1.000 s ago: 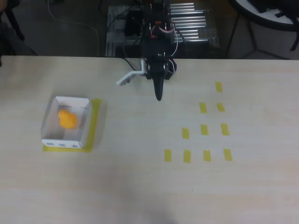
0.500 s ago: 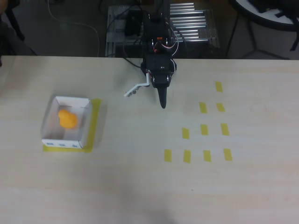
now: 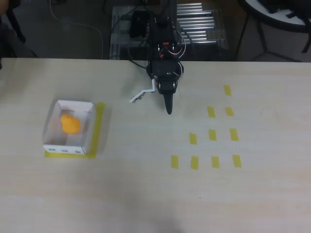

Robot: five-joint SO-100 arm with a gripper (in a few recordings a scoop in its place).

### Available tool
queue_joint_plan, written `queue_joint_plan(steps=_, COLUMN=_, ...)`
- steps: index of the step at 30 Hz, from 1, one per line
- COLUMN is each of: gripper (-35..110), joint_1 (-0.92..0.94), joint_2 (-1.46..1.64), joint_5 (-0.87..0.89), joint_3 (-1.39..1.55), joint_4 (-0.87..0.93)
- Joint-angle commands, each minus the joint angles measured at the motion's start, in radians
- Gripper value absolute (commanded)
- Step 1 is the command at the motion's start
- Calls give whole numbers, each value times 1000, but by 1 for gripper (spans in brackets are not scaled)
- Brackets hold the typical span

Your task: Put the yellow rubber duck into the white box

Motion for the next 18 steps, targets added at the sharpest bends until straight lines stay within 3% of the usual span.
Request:
queue_joint_plan(steps=1, gripper=0, joint_1=8, joint_2=51, joint_5=5, joint_3=11, joint_4=15)
queue_joint_plan(steps=18, gripper=0, joint_1=32, joint_2=51, joint_5=23, joint_3=11, joint_4=15)
